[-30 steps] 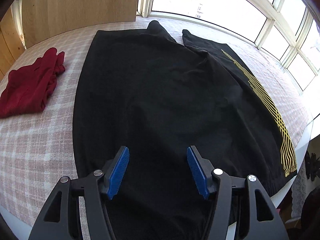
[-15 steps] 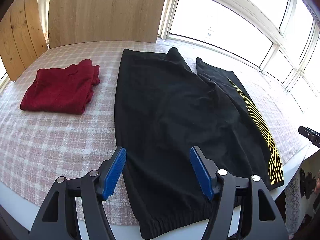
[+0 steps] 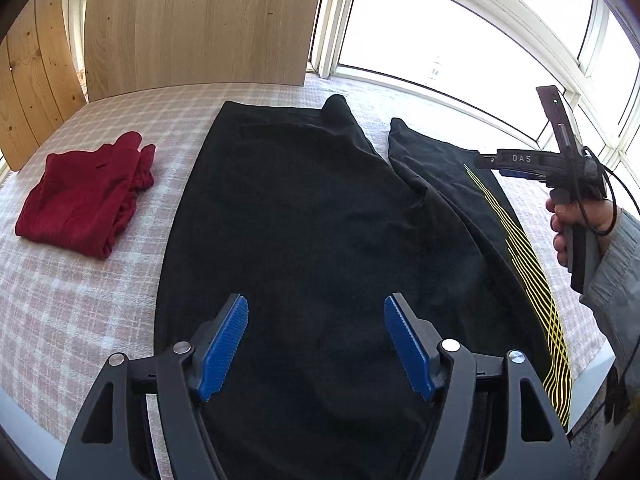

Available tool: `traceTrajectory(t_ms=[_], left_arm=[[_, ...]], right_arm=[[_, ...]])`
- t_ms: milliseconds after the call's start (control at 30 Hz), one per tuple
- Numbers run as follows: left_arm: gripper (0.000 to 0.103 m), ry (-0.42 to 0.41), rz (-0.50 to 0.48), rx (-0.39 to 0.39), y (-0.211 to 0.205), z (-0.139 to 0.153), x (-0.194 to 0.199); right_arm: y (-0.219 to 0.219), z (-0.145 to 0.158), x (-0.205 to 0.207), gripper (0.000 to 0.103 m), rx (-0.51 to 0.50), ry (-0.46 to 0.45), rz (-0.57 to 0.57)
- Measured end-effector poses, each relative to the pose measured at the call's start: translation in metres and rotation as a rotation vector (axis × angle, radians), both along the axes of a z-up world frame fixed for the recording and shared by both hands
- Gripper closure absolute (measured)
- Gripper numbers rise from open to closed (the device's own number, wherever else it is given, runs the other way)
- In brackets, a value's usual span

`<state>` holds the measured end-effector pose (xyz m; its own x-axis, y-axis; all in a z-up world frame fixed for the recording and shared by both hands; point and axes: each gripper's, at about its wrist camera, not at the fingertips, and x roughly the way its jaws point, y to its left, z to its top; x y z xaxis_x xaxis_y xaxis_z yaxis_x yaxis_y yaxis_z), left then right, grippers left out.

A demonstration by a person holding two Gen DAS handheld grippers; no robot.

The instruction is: Fold clothes

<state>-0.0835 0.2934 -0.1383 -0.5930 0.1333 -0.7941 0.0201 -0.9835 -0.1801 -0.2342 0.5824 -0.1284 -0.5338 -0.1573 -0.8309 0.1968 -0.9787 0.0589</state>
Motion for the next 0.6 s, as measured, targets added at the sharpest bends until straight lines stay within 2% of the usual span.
traceTrajectory(t_ms=[167,233,300,333,367,500,600], left_arm=[[0.034,-0.052,0.034,0.001,0.013,-0.015,-0.010],[0.034,-0.083,0.052,0.001,0.015,-0.020,-0.013],[0.034,-0.088,0.068,0.011,0.017,-0.019,-0.013],[0.034,-0.085,0.072,0.016,0.018,-0.018,-0.013],[0.034,-0.083,0.072,0.015,0.019,-0.016,-0.013],[0.033,-0.099,0.056,-0.002,0.026,-0.019,-0.015],[0.033,-0.135,0.048,0.020,0.027,-0.024,-0.017]], right_arm=[[0.000,-0.034,-0.051,0.040,0.033,-0.049,0.025],[0.005,-0.041,-0.058,0.039,0.067,-0.025,0.048],[0.012,-0.042,-0.061,0.026,0.077,-0.004,0.073],[0.019,-0.043,-0.065,0.022,0.067,-0.005,0.071],[0.028,-0.044,-0.070,0.022,0.065,-0.004,0.058],[0.069,-0.048,-0.092,0.011,0.061,0.001,-0.026],[0.089,-0.049,-0.107,0.011,0.067,0.000,-0.074]])
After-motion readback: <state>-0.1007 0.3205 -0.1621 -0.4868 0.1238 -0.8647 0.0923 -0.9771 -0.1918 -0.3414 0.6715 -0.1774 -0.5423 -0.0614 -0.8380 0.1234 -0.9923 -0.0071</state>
